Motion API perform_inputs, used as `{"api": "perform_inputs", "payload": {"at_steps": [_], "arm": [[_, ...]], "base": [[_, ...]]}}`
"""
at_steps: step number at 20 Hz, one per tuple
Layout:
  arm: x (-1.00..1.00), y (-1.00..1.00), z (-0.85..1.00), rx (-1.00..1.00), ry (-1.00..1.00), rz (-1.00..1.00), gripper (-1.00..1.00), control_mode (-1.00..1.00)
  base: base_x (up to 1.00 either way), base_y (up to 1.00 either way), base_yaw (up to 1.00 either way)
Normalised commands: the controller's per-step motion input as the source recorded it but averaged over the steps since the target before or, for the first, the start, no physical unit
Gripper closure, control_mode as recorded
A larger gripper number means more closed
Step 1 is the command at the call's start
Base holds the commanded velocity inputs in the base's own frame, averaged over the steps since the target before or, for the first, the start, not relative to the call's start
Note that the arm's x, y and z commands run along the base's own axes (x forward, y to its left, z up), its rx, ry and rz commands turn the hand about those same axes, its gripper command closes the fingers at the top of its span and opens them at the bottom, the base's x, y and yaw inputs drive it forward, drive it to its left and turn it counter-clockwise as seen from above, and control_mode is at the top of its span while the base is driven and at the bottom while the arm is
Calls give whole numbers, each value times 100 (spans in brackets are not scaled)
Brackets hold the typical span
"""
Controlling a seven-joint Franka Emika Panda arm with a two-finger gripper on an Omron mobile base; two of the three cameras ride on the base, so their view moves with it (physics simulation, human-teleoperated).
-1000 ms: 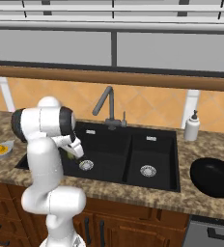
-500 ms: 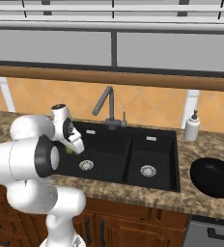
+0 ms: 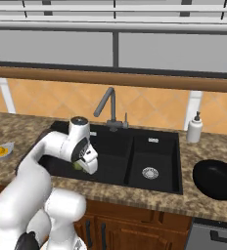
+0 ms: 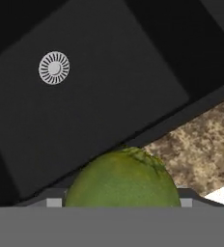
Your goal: Pick the lime from the sink and place it in the bowl. Then pick the bowl and place it in the microwave. Then close the microwave door and press the start button.
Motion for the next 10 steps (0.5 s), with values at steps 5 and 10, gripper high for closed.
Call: {"api": "perform_inputs", "payload": {"at_steps": [5, 10], "arm": [[-35, -95, 72, 17, -3, 0, 100, -100], [-14, -95, 46, 0, 0, 0, 100, -100]], "base": [[0, 0, 0], [0, 0, 0]]}}
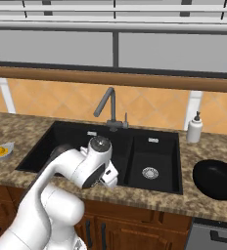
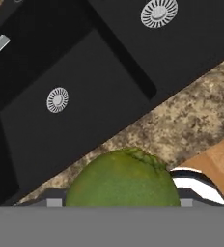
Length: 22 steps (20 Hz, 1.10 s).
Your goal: Pick the lime from the sink and place it in the bowl. Then pick the bowl and place it in the microwave. Then close the microwave door and press the start button.
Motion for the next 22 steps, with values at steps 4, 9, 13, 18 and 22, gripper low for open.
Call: {"api": "perform_inputs", "payload": {"at_steps": [4, 9, 13, 18, 22], "arm": [[-2, -88, 70, -5, 0, 0, 100, -100], [0, -54, 52, -7, 0, -5, 100, -100], [2, -59, 31, -6, 2, -11, 100, -100], [2, -78, 2, -7, 0, -7, 100, -100], [10, -79, 0, -4, 2, -8, 100, -100]], "base": [[0, 0, 0], [0, 0, 0], [0, 0, 0], [0, 0, 0], [0, 0, 0]]}}
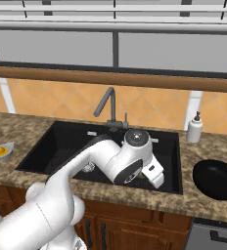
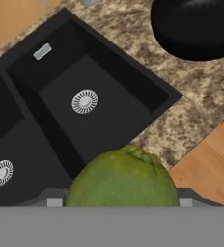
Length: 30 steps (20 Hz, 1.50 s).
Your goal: Pick the lime from the sink and place it in the bowl. Then pick the bowl and place it in the microwave. Then close the microwave door and press the start button.
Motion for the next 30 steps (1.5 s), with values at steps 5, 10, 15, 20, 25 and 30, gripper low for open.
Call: {"api": "perform_inputs", "payload": {"at_steps": [5, 10, 15, 20, 25, 30], "arm": [[8, -82, 0, -1, 2, -8, 100, -100], [17, -84, 0, 0, 0, -2, 100, -100], [37, -81, -2, 0, 0, 0, 100, -100], [34, -68, -23, 0, 0, -1, 100, -100], [33, -51, -26, 0, 0, -1, 100, -100], [32, -25, -31, -1, -1, -5, 100, -100]], "base": [[0, 0, 0], [0, 0, 0], [0, 0, 0], [0, 0, 0], [0, 0, 0], [0, 0, 0]]}}
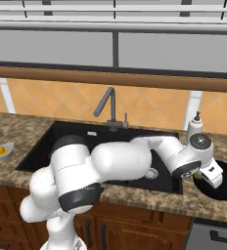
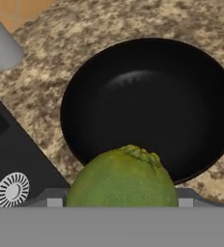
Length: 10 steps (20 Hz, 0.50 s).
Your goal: Pick the lime from the sink and place it in the bowl. Then pick the bowl and place it in the microwave. Then close the microwave door and press the start button.
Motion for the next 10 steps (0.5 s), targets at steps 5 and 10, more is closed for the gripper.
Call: {"api": "perform_inputs", "payload": {"at_steps": [5, 10], "arm": [[20, -29, -13, 0, 0, -4, 100, -100], [-3, -10, -71, 1, -1, 0, 100, -100]], "base": [[0, 0, 0], [0, 0, 0]]}}
